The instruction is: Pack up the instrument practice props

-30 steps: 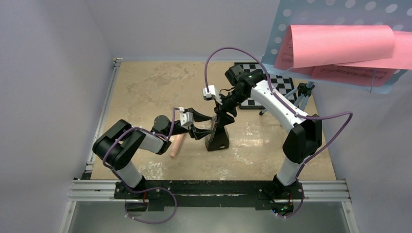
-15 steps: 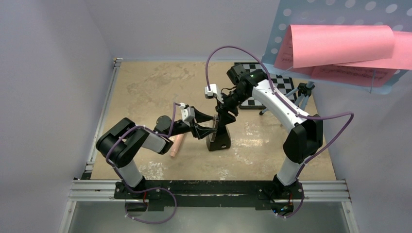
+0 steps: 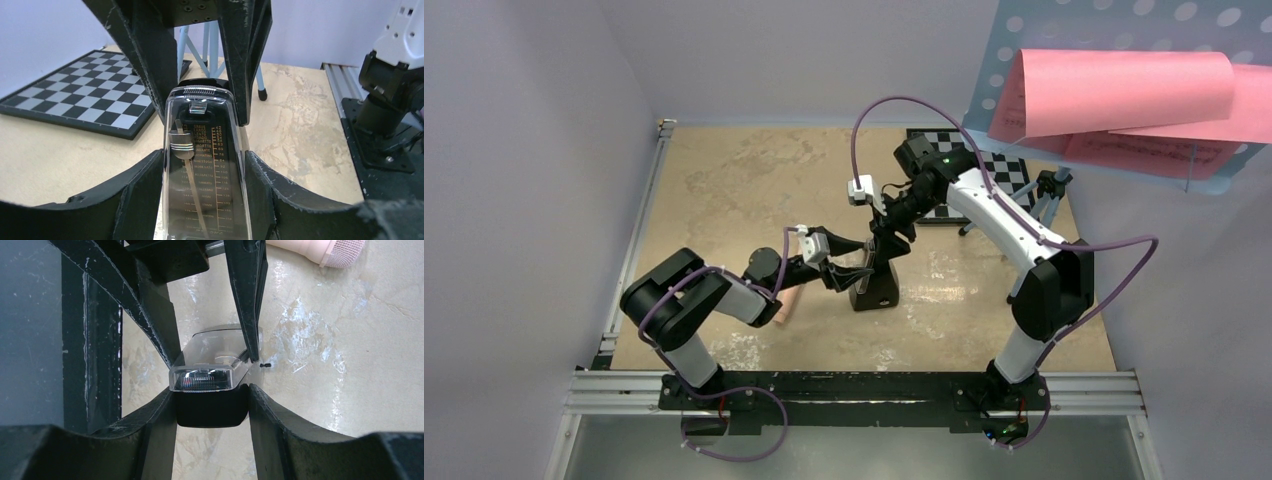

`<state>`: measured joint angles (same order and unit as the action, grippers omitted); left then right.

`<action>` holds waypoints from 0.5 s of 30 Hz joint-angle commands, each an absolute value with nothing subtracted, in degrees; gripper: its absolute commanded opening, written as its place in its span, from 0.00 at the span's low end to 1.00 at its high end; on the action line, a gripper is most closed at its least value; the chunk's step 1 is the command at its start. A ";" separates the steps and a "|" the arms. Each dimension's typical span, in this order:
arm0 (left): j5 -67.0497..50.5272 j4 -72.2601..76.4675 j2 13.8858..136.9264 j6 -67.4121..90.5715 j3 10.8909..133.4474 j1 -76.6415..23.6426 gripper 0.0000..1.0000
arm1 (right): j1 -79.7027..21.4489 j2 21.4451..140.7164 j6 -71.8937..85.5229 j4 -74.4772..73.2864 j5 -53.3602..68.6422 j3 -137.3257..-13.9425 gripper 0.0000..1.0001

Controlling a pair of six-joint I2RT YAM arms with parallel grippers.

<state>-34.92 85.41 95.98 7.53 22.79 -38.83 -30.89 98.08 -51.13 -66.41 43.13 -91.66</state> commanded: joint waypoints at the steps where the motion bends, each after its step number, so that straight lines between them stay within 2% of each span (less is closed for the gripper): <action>1: -36.55 79.64 97.44 -5.62 24.01 -39.75 0.00 | -36.03 100.04 -55.06 -65.57 50.30 -87.26 0.00; 6: -44.20 78.77 99.68 -4.09 25.50 -40.27 0.00 | -36.13 100.22 -56.27 -64.37 51.20 -87.47 0.00; 10: -44.55 88.90 106.53 -5.09 26.02 -40.36 0.00 | -36.14 99.80 -57.87 -61.59 50.74 -85.55 0.00; 15: -47.55 89.09 108.70 -3.34 28.05 -39.11 0.00 | -36.20 100.17 -57.23 -61.13 50.98 -85.96 0.00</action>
